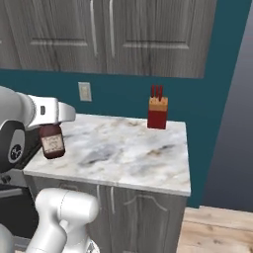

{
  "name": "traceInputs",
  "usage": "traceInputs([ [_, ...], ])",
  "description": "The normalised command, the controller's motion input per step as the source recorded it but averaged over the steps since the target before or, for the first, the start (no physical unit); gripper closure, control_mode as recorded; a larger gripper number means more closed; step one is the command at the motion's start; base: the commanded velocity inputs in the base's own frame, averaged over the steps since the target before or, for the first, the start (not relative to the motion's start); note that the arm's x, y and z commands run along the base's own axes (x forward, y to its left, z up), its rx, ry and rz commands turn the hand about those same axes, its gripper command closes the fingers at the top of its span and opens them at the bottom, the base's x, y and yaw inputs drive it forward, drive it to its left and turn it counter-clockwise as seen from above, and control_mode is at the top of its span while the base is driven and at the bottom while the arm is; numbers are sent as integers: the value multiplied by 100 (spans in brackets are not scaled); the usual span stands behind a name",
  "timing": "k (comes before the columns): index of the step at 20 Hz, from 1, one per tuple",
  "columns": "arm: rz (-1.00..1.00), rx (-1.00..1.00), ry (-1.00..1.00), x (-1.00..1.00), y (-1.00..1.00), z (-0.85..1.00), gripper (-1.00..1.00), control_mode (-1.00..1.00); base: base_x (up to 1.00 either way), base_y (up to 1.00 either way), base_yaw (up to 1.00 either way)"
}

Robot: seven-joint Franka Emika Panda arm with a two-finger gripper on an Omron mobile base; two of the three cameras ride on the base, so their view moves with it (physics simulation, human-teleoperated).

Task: Take 2 condiments from the cabinet and move them on the counter near the stove.Make sure the condiments are lined up with each other, next to each other.

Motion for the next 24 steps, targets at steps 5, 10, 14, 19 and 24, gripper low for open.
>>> traceInputs([
  [5,0,0,0,0,0,0,100,100,60,68,-4],
  [10,0,2,7,9,0,-6,100,-100,58,24,0],
  [14,0,16,21,3,-12,-55,100,-100,0,0,0],
  [19,1,23,15,22,-11,-89,100,-100,0,0,0],
  [24,5,16,0,96,14,-68,100,-100,0,0,0],
])
